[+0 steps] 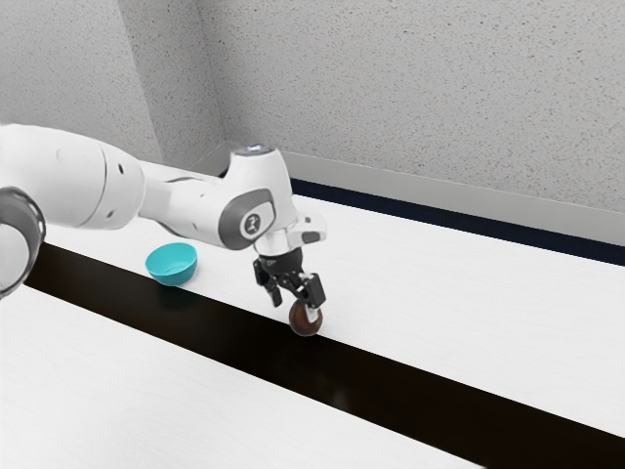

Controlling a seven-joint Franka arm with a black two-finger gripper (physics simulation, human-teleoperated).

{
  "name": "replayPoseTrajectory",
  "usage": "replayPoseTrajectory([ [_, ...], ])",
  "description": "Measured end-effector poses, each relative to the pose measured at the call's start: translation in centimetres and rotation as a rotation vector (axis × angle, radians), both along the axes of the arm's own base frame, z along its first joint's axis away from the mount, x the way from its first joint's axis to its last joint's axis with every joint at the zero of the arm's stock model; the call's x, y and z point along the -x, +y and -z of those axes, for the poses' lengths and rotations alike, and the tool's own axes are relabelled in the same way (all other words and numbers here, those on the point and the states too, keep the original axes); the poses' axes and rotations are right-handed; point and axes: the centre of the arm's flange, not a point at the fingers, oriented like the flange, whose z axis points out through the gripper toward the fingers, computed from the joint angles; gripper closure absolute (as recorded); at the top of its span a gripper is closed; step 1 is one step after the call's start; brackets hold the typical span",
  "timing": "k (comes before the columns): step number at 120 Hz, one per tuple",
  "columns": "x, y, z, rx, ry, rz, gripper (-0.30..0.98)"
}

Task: Place the pear in the bowl.

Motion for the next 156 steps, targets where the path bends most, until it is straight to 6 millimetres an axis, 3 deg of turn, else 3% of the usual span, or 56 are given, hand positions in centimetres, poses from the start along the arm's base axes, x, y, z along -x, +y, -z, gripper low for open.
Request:
replayPoseTrajectory([
  [28,-1.4,-0.4,1.3,0.017,-0.022,-0.001,0.00],
  [60,-1.6,-0.3,2.8,0.030,-0.013,-0.008,0.03],
  [99,-1.7,-0.2,2.8,0.039,-0.023,-0.020,0.25],
  [120,-2.0,0.4,1.2,0.033,-0.047,-0.034,0.33],
  [129,-2.4,3.2,-1.0,0.022,-0.072,-0.076,0.32],
  [138,-2.5,7.6,-2.8,0.008,-0.082,-0.140,0.32],
  [149,-2.2,13.6,-3.5,-0.029,-0.070,-0.223,0.31],
  [156,-2.3,16.4,-4.5,-0.045,-0.073,-0.258,0.31],
])
